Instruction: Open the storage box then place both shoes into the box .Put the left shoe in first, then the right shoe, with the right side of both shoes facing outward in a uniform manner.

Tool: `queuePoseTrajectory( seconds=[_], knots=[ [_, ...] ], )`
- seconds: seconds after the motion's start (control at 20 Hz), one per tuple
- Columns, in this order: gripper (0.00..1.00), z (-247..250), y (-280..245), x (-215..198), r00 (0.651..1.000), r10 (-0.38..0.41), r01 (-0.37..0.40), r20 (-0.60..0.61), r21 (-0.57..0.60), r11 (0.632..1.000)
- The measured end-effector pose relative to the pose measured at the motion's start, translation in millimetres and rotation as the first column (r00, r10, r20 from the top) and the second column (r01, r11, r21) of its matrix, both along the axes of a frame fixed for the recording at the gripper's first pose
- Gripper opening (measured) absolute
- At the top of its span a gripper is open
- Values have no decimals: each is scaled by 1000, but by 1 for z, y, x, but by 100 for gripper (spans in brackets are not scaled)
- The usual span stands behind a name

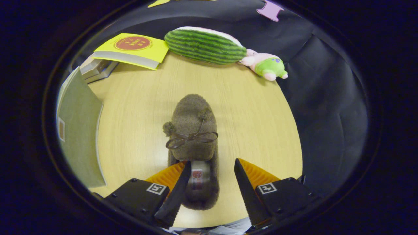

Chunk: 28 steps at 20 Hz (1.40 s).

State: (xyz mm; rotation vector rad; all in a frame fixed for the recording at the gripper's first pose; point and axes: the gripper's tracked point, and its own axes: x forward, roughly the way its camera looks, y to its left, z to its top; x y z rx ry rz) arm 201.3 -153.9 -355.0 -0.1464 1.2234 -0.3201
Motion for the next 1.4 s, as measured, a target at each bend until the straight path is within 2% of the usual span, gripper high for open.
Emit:
queuePoseTrajectory(
  seconds=[0.2,0.35,0.45,0.65,0.75,0.9,1.1,1.2,1.4],
  knots=[
    [60,-22,0,12,1000,11,-11,0,32,999],
    [36,-32,-6,20,1000,24,-24,20,13,1000],
    [23,-34,-6,20,999,22,-23,27,40,999],
    [7,-33,-11,22,999,3,-4,53,30,1000],
    [7,-33,-12,22,996,-37,34,78,38,999],
    [6,-32,-12,22,993,-56,51,99,52,997],
    [6,-25,6,18,986,-114,92,120,175,980],
    [6,-14,15,17,979,-138,102,149,226,969],
    [7,25,25,16,965,-132,84,228,210,974]
  ],
)
